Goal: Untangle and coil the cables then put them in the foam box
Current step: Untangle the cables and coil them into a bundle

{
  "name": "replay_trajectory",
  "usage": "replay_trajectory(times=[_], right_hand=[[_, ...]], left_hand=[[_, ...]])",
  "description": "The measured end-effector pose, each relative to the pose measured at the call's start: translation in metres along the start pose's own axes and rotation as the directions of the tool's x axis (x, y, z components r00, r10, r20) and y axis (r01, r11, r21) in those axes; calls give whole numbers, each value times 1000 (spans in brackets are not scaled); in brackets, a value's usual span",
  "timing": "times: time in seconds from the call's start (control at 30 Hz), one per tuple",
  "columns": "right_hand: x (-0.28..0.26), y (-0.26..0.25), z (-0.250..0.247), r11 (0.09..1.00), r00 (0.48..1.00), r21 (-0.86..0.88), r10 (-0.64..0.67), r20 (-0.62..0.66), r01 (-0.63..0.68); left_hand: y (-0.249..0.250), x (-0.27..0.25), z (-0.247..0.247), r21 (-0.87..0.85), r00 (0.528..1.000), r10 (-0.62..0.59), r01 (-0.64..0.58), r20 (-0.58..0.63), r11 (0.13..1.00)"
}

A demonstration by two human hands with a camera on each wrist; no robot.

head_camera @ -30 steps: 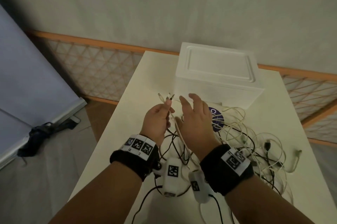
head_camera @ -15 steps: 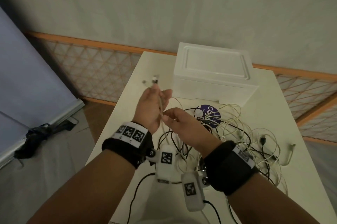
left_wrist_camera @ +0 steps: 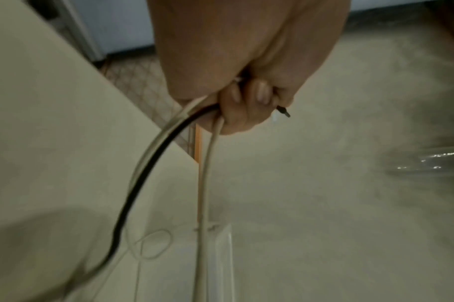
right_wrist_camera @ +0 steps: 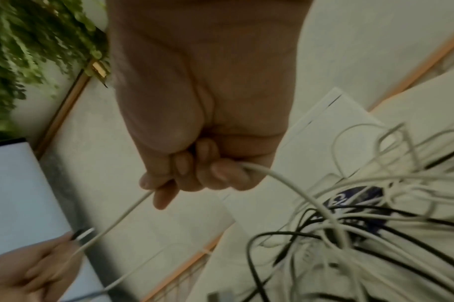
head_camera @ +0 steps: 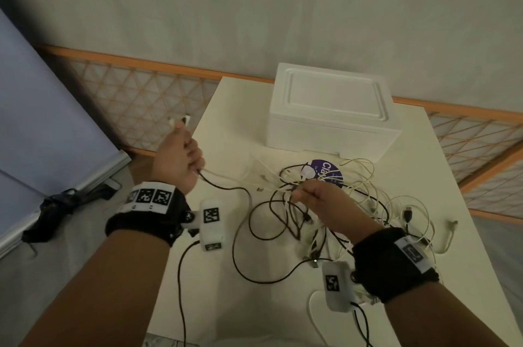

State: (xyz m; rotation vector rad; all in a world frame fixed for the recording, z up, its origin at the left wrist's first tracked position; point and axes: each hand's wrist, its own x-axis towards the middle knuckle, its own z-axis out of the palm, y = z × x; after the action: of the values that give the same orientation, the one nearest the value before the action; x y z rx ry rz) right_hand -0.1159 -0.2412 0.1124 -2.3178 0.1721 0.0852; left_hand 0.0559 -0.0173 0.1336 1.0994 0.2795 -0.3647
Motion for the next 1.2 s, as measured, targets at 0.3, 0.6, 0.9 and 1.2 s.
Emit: replay_trajectory(times=[0.3,0.6,0.9,1.2], right_hand=[[33,-31,17,978,994,-197,-83,-69,68],[29,46,-15,961,981,-207,165,-100,-183],[56,2,4,960,993,-280,34,115,-1],[5,53,-51,972,960,-54,214,-180,-227]], left_hand=[[-69,-43,40,753,844,-356,-83,402,653],[-2,17,-8,884,949,179,-307,258,354],[-108,-11,50,790,753,-247,-599,610,127],[-31,53,-19,935,937,153,-334,315,117]])
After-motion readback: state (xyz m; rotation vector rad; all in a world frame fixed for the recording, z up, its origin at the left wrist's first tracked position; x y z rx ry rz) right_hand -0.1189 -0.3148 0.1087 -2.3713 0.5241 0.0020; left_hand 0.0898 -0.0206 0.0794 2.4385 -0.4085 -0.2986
